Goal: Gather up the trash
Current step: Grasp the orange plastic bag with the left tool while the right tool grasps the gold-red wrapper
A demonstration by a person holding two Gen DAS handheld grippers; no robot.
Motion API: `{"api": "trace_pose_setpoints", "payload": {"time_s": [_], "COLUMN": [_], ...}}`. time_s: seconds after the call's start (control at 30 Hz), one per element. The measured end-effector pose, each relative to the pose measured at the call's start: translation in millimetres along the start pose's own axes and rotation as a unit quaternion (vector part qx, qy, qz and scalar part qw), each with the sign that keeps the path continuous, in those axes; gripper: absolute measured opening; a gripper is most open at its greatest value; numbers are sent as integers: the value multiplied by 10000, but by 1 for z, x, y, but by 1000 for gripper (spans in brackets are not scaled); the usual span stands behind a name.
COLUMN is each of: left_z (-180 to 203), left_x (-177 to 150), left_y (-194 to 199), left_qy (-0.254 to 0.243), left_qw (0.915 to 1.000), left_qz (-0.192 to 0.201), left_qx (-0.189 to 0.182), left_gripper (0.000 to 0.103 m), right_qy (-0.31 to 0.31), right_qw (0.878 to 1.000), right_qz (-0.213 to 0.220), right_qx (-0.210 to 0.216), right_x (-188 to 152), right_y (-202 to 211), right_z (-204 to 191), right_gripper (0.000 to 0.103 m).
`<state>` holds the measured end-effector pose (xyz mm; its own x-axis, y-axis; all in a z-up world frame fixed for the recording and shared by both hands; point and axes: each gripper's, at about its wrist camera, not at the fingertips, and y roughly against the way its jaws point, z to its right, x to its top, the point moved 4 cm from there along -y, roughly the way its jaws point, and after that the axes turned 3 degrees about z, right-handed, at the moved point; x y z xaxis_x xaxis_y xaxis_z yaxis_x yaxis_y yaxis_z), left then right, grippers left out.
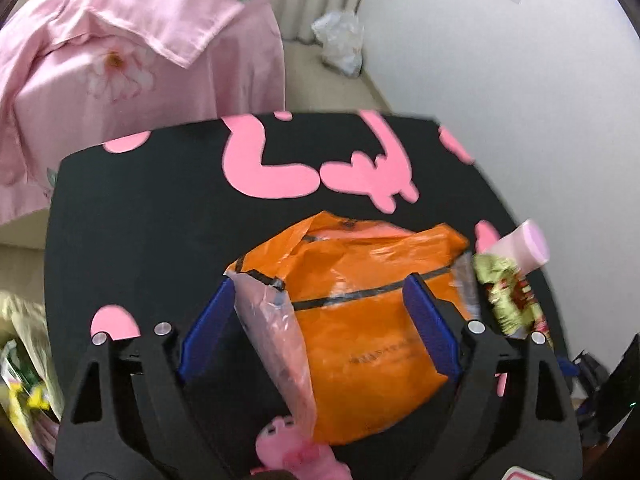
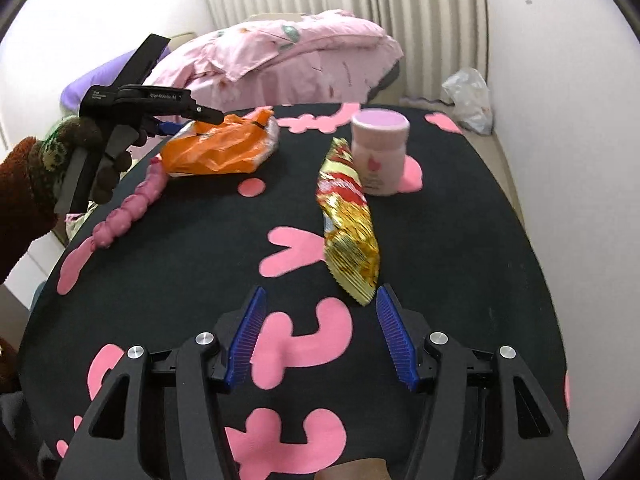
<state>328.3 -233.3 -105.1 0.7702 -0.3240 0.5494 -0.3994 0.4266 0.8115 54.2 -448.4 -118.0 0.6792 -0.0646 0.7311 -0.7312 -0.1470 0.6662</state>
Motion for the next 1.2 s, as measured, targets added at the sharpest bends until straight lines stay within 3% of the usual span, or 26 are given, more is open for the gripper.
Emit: {"api": "trace_pose_setpoints", "payload": {"time_s": [0.13, 0.33, 0.37, 0.47, 0.6, 0.7, 0.8, 0.93, 1.07, 1.2], "left_z": [25, 53, 56, 61, 62, 54, 57, 64, 65, 63], "left_x": [-6, -31, -35, -50, -75, -100, -116, -123, -127, -128], "left_y": [-13, -17, -14, -3, 24, 40, 55, 59, 58, 55], "left_qy": [-444, -548, -576, -651, -561, -113, -85, -43, -18, 15], "left_qw": [9981, 9935, 9938, 9944, 9966, 9989, 9996, 9998, 9999, 9998], "left_qz": [-428, -999, -946, -798, -475, -422, -246, -163, -161, -182], "left_qx": [-46, -2, 58, 246, 366, 151, 139, 93, 9, -4], "left_gripper": [81, 65, 55, 42, 40, 40, 39, 39, 39, 39], "right_qy": [-86, -85, -38, 173, 165, 207, -218, -634, -938, -980], "right_qw": [9998, 9993, 9993, 9988, 9985, 9981, 9983, 9955, 9946, 9927], "right_qz": [-193, -348, -360, -407, -481, -585, 92, 600, 384, 21], "right_qx": [-4, -71, -100, -222, -210, 61, 538, 376, 241, 704], "right_x": [-7, -10, -11, -13, -11, -7, 13, 42, 60, 58], "right_y": [-7, -13, -13, -15, -15, -14, 11, 22, -12, -46], "right_z": [2, 2, 1, -3, -2, -5, -1, 24, 53, 43], "right_gripper": [55, 55, 55, 55, 55, 54, 54, 54, 42, 38]}}
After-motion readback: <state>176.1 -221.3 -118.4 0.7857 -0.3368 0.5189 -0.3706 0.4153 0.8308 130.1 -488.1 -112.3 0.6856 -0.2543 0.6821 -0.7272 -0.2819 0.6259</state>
